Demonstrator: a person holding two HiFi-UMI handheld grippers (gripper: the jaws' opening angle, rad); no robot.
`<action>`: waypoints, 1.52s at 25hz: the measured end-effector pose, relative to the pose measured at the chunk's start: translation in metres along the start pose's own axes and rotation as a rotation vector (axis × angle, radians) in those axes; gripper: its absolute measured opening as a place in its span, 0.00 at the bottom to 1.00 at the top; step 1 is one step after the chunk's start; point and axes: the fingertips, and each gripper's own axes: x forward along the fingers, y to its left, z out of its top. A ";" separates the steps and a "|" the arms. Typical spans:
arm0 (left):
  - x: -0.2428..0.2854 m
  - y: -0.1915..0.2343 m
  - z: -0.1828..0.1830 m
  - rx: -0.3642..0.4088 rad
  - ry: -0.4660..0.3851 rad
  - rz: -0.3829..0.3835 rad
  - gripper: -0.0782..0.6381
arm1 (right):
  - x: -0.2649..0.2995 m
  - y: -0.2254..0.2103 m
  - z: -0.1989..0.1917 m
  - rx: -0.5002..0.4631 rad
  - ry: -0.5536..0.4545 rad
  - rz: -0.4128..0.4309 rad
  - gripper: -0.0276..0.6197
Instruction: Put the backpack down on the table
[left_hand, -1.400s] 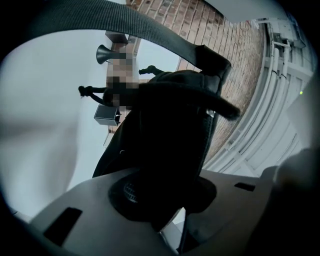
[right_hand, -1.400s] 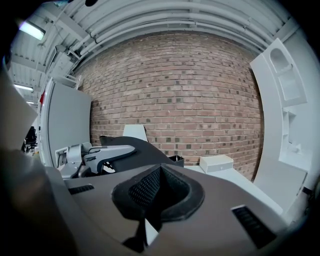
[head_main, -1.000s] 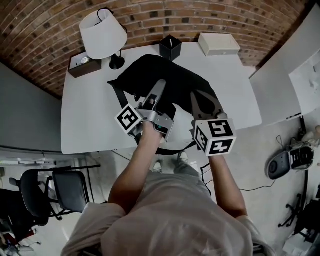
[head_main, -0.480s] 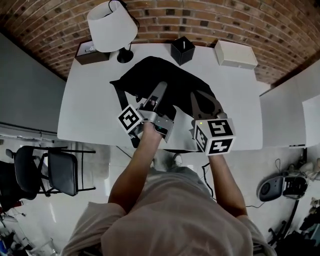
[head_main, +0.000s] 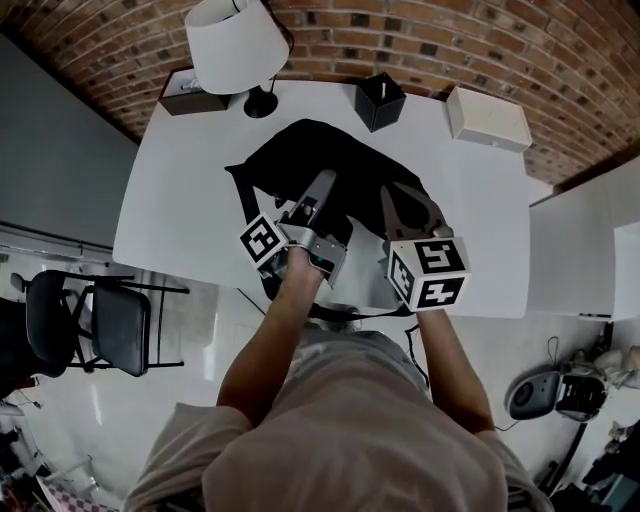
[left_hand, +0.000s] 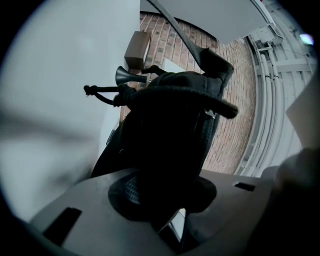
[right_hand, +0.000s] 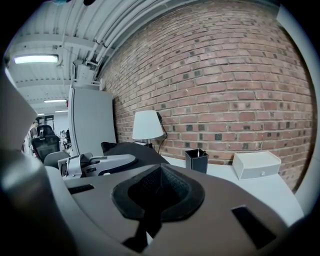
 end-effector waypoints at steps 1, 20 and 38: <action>-0.002 0.002 0.001 -0.002 -0.006 0.001 0.25 | 0.001 0.000 -0.001 -0.001 0.001 0.003 0.05; -0.038 0.032 0.020 -0.017 -0.068 0.004 0.25 | 0.014 0.041 -0.029 -0.047 0.047 0.101 0.05; -0.077 0.066 0.036 -0.039 -0.138 0.028 0.25 | 0.023 0.082 -0.059 -0.107 0.126 0.200 0.05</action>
